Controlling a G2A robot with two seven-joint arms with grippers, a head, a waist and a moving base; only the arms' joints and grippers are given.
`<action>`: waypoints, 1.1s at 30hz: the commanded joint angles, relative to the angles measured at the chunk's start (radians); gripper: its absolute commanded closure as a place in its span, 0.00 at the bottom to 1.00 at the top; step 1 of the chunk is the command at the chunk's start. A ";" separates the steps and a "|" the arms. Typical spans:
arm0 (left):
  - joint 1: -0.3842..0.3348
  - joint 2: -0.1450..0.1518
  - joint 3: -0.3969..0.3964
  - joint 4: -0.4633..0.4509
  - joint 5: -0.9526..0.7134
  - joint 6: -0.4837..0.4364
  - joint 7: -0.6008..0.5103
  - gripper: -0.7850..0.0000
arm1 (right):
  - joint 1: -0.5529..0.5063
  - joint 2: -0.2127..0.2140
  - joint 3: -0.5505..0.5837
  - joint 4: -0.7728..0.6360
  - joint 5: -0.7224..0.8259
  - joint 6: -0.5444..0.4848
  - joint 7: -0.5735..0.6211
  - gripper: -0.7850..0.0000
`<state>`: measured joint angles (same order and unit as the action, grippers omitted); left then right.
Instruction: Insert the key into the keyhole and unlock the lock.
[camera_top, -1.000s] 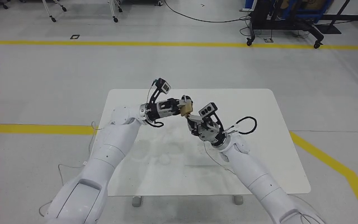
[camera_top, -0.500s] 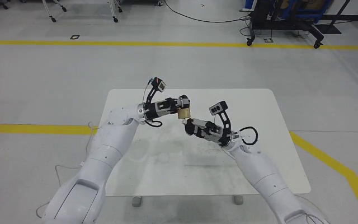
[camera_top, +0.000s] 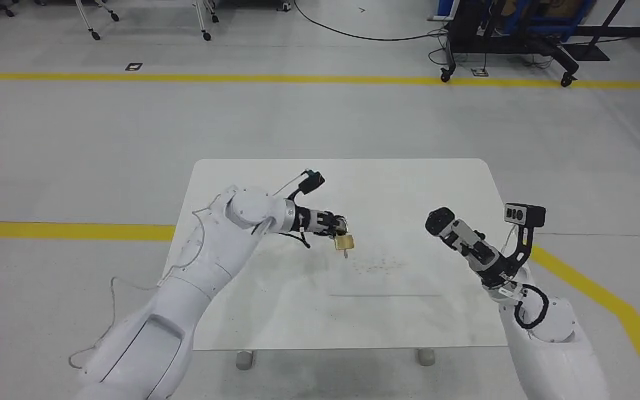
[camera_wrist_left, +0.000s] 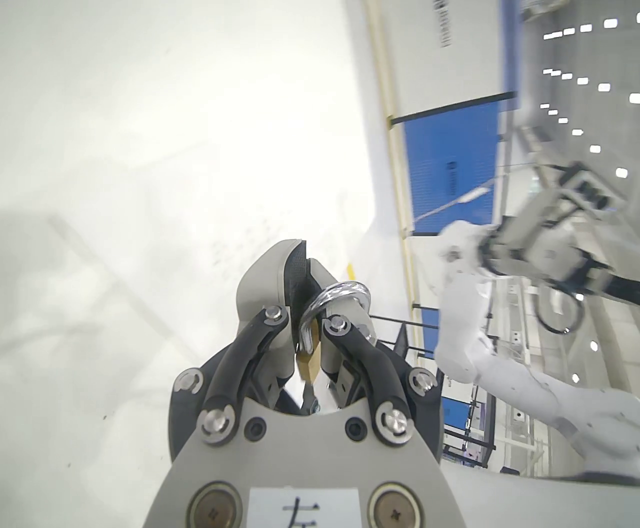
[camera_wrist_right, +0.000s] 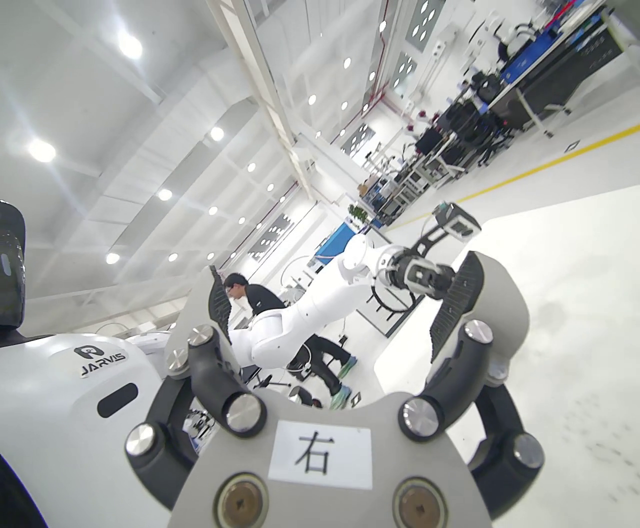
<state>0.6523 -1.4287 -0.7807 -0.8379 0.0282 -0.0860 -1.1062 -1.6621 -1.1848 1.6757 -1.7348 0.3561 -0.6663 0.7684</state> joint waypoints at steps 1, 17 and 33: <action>-0.013 -0.014 0.049 0.015 0.044 0.099 -0.015 1.00 | 0.009 0.000 -0.006 0.007 0.001 0.000 0.006 0.00; -0.079 -0.086 0.142 0.155 0.017 0.090 -0.106 0.00 | 0.009 0.000 -0.006 0.007 0.001 0.000 0.006 0.00; 0.029 0.054 -0.076 -0.285 0.389 -0.369 0.186 0.00 | 0.002 -0.002 0.124 -0.002 0.000 -0.186 -0.203 0.00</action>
<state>0.6417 -1.4020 -0.8137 -1.0170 0.2956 -0.4143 -0.9786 -1.6474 -1.1863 1.7638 -1.7304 0.3487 -0.7997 0.6058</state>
